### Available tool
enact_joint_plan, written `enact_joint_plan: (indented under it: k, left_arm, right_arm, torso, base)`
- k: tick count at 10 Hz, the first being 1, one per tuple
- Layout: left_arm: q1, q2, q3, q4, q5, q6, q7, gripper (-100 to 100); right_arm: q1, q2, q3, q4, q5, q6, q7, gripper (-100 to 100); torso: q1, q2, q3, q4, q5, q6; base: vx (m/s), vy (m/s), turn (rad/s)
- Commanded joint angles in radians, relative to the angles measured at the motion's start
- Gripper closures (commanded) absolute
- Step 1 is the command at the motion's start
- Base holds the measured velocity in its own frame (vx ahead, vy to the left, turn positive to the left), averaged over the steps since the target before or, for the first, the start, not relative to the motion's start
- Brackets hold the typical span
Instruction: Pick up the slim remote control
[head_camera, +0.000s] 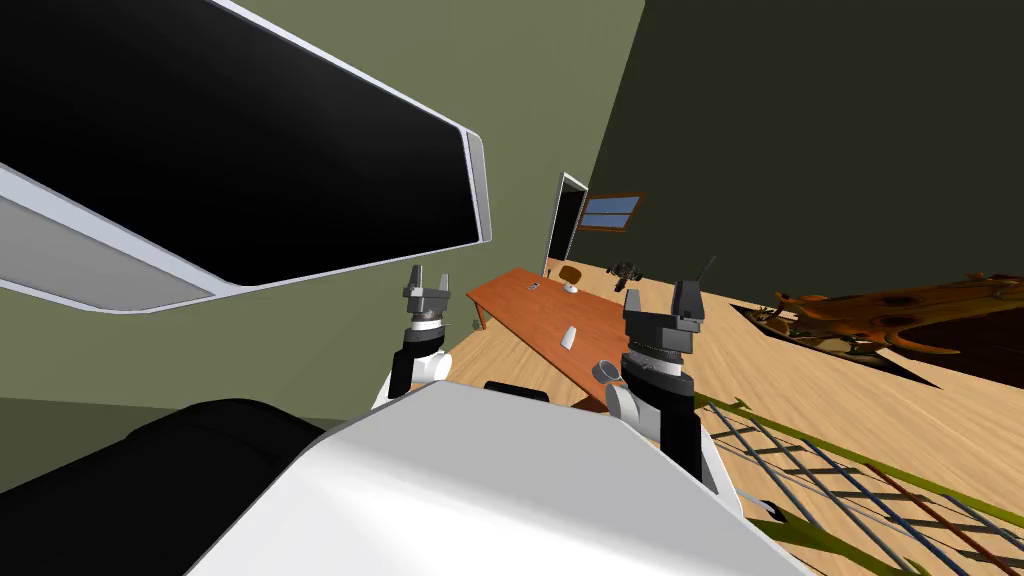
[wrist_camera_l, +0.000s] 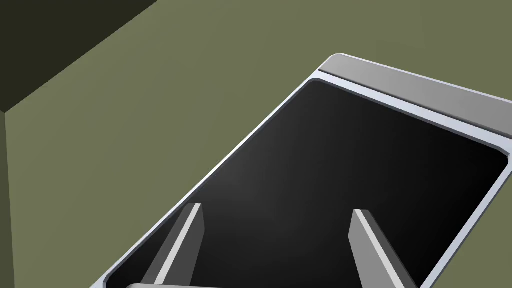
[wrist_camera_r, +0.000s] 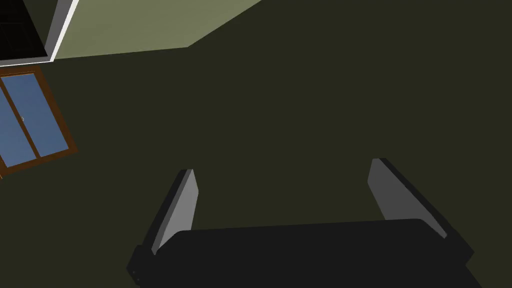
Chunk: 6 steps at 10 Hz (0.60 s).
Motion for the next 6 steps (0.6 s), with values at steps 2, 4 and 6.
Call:
enact_joint_plan:
  k: [2,4,6]
  left_arm:
    - [0.0,0.0,0.0,0.0,0.0,0.0,0.0,0]
    - [0.0,0.0,0.0,0.0,0.0,0.0,0.0,0]
    - [0.0,0.0,0.0,0.0,0.0,0.0,0.0,0]
  right_arm:
    - [-0.024,-0.022,-0.052,0.033,0.001,0.037,-0.029,-100]
    - [-0.049,-0.043,-0.106,0.07,0.002,0.078,-0.06,-100]
    - [-0.065,-0.055,-0.14,0.093,0.003,0.105,-0.079,-100]
  torso:
    - [0.0,0.0,0.0,0.0,0.0,0.0]
    - [-0.001,0.0,0.0,0.0,0.0,0.0]
    - [-0.001,-0.001,0.0,0.0,0.0,0.0]
  base:
    - [-0.007,-0.009,0.143]
    - [0.0,-0.013,0.149]
    - [0.006,-0.004,0.123]
